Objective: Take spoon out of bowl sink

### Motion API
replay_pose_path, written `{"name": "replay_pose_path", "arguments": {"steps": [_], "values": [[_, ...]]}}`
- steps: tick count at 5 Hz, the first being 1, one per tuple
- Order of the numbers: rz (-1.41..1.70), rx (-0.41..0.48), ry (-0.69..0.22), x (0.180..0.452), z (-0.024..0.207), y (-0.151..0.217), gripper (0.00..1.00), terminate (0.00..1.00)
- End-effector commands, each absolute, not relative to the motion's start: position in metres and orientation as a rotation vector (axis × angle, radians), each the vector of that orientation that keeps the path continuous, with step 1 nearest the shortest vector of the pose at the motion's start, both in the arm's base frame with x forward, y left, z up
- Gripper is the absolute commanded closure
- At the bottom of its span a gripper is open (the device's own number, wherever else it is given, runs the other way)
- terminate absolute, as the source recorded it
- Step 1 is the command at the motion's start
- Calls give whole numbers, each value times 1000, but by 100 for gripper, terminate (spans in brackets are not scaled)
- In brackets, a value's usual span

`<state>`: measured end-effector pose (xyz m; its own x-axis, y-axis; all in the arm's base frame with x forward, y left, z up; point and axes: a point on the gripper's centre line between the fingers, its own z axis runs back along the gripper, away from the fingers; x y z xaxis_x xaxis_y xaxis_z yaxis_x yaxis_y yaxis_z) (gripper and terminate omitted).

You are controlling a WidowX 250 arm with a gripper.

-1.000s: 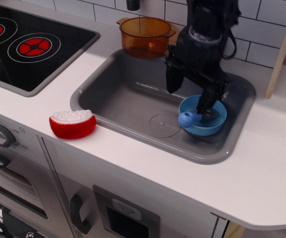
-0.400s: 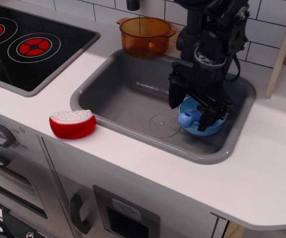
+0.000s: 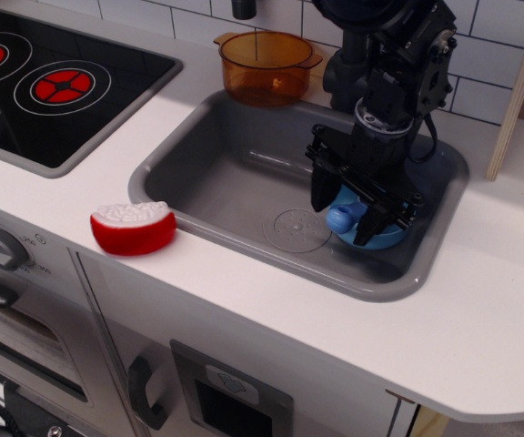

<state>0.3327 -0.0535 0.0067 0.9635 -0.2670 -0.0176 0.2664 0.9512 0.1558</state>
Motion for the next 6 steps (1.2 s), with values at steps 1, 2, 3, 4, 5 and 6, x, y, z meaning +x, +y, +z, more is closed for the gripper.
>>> {"name": "replay_pose_path", "arguments": {"steps": [1, 2, 3, 4, 5, 6], "values": [[-280, 130, -68, 343, 28, -56, 100, 0], [-264, 117, -93, 348, 37, -57, 100, 0], [-254, 80, -129, 352, 53, -58, 100, 0], [-230, 56, -157, 353, 67, -55, 100, 0], [-236, 26, -159, 341, 79, -44, 100, 0], [-224, 21, -135, 336, 81, -31, 100, 0]]}}
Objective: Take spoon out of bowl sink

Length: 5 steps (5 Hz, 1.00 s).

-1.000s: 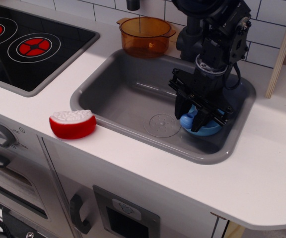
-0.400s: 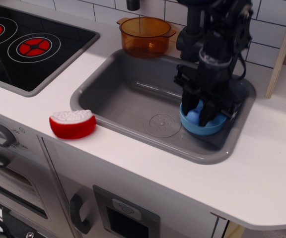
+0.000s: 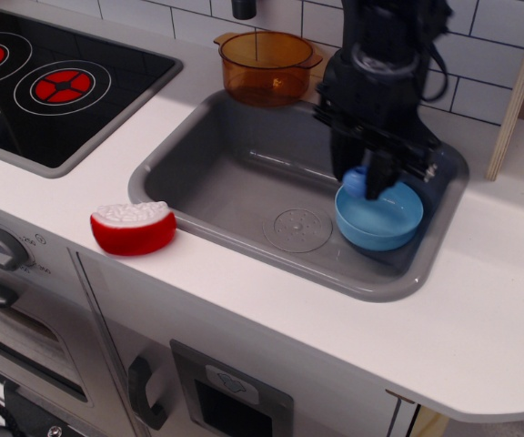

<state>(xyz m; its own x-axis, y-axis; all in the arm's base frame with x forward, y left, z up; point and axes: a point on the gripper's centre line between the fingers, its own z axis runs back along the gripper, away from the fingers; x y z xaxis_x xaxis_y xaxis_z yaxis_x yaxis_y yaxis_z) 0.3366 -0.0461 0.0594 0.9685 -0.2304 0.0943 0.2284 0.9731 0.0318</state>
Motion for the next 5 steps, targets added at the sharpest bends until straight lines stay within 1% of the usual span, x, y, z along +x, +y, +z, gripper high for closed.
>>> {"name": "replay_pose_path", "arguments": {"steps": [1, 2, 3, 4, 5], "values": [[-155, 38, -86, 329, 77, -11, 100, 0], [-51, 74, -83, 325, 65, 6, 100, 0], [-12, 76, -60, 323, 58, 24, 100, 0], [-33, 78, -58, 316, 50, 39, 100, 0], [-65, 112, -45, 311, 30, 46, 100, 0]]}}
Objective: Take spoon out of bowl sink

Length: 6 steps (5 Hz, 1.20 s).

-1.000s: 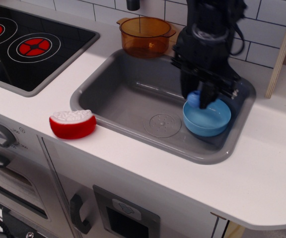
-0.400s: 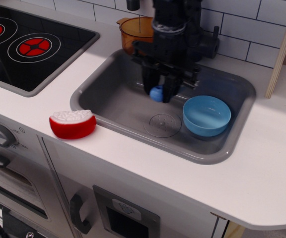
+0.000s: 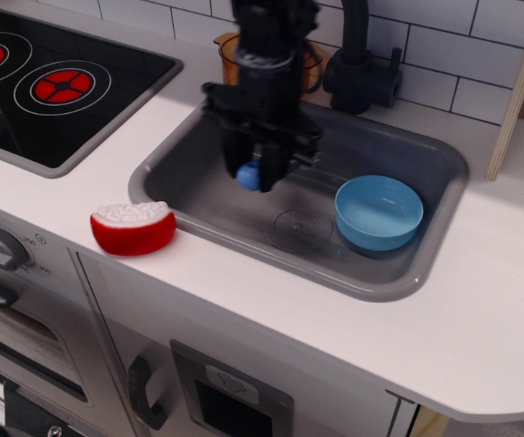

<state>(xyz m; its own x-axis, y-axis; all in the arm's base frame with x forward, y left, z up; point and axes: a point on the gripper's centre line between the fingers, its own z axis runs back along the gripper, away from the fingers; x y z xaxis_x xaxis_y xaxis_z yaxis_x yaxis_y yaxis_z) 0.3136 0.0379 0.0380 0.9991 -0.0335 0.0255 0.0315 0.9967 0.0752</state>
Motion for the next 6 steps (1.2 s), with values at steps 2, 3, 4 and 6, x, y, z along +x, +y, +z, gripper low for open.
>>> {"name": "replay_pose_path", "arguments": {"steps": [2, 3, 4, 6], "values": [[-53, 178, -6, 314, -3, 49, 100, 0], [-8, 178, -11, 318, 5, 47, 0, 0], [-15, 151, -42, 318, 20, 43, 0, 0], [-33, 66, -137, 320, 76, 25, 0, 0]]}}
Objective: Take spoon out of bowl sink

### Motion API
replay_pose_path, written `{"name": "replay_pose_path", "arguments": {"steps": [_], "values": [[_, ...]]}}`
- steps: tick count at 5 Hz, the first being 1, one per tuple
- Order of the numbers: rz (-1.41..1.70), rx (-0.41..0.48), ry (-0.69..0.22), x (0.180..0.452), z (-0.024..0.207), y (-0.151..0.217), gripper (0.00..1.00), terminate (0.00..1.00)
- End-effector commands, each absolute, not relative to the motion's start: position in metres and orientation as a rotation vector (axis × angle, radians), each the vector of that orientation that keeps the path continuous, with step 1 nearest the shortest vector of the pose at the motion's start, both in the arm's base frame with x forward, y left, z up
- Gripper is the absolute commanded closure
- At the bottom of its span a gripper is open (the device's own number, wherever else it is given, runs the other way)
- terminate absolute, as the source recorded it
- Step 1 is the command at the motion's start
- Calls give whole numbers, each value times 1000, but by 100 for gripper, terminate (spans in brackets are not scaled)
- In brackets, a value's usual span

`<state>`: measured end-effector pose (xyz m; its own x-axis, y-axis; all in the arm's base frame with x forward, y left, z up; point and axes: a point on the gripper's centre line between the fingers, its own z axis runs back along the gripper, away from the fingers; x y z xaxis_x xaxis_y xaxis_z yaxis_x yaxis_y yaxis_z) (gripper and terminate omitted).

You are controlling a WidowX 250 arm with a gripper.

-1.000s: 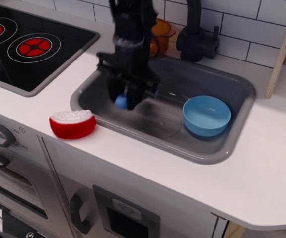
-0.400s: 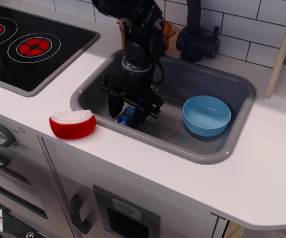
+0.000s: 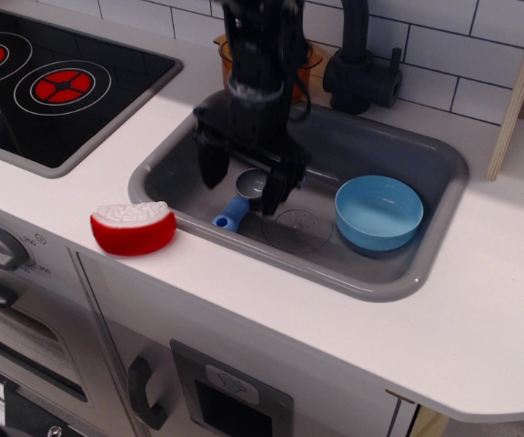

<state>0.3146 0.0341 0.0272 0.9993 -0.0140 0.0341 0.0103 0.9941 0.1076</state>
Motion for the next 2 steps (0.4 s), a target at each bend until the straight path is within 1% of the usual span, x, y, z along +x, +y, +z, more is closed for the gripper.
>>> {"name": "replay_pose_path", "arguments": {"steps": [1, 2], "values": [[-33, 66, -137, 320, 76, 25, 0, 0], [-33, 66, -137, 320, 76, 25, 0, 100]]}}
